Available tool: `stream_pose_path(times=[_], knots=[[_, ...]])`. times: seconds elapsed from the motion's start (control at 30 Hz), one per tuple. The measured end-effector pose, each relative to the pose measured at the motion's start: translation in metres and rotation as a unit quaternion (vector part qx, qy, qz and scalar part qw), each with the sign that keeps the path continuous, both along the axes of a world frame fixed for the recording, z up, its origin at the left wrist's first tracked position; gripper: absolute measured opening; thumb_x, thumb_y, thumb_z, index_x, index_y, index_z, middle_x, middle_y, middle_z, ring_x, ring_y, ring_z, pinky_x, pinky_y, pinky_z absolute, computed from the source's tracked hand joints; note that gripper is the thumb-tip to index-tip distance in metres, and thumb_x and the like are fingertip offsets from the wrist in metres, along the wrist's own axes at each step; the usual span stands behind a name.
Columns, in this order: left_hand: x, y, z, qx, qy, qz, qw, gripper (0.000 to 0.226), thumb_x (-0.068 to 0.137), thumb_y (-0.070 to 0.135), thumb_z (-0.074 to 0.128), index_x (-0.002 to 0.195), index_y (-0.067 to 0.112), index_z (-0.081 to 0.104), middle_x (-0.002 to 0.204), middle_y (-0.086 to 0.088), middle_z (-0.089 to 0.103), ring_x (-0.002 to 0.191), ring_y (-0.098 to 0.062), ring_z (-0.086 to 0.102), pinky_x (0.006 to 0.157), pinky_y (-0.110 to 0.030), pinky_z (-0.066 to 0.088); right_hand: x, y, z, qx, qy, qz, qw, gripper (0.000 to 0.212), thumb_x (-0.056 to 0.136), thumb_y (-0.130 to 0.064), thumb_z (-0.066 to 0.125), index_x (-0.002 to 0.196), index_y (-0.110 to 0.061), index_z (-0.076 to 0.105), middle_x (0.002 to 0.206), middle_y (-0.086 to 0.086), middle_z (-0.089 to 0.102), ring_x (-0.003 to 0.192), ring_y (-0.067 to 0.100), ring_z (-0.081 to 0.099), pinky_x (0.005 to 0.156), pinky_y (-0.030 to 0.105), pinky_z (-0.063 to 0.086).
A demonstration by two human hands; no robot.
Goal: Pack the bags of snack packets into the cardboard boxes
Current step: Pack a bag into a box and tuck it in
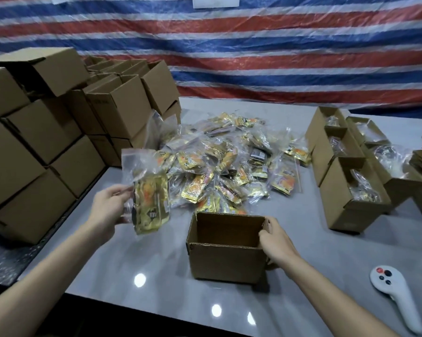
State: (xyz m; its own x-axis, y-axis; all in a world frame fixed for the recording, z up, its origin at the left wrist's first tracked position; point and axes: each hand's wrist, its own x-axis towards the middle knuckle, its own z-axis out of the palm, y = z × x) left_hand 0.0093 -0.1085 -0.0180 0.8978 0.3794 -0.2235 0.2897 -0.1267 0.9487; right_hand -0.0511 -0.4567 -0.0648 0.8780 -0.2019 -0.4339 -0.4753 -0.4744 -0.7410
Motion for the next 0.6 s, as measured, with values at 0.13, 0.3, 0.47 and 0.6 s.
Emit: stream_pose_path(times=[0.13,0.3,0.47,0.6], knots=[[-0.006,-0.038,0.046,-0.095,-0.066,-0.026,0.993,0.021,0.101,-0.001,0.042,0.090,0.008,0.058,0.088,-0.007,0.066,0.058,-0.019,0.061,0.052,-0.034,0.046,0.007,-0.006,-0.005,-0.020,-0.005,0.003,1.000,0.020,0.096,-0.016,0.037,0.112,-0.019,0.048,0.111,0.004,0.059,0.103,0.024,0.055,0.091,0.040,0.046],[-0.015,-0.092,0.057,-0.149,-0.087,-0.124,0.977,0.018,0.095,-0.010,0.042,0.101,-0.001,0.057,0.082,-0.009,0.069,0.061,-0.017,0.066,0.041,-0.028,0.047,0.007,-0.003,-0.015,-0.036,-0.026,0.010,0.999,0.014,0.103,-0.023,0.031,0.103,-0.019,0.044,0.100,0.005,0.058,0.086,0.016,0.054,0.066,0.032,0.041],[-0.023,-0.135,0.023,-0.149,-0.053,-0.207,0.965,0.034,0.098,-0.007,0.044,0.081,0.016,0.061,0.078,-0.005,0.067,0.058,-0.011,0.064,0.045,-0.024,0.047,0.007,-0.006,-0.019,-0.046,-0.039,0.007,0.998,0.021,0.106,-0.032,0.030,0.098,-0.019,0.044,0.092,0.000,0.055,0.085,0.018,0.054,0.064,0.031,0.038],[-0.022,-0.140,-0.003,-0.008,-0.094,-0.333,0.938,0.031,0.096,0.001,0.055,0.104,0.020,0.077,0.105,0.006,0.073,0.094,-0.011,0.065,0.083,-0.028,0.053,0.007,-0.007,-0.019,-0.070,-0.047,0.002,0.996,0.025,0.106,-0.031,0.031,0.086,-0.020,0.041,0.086,0.000,0.053,0.082,0.021,0.053,0.071,0.034,0.038]])
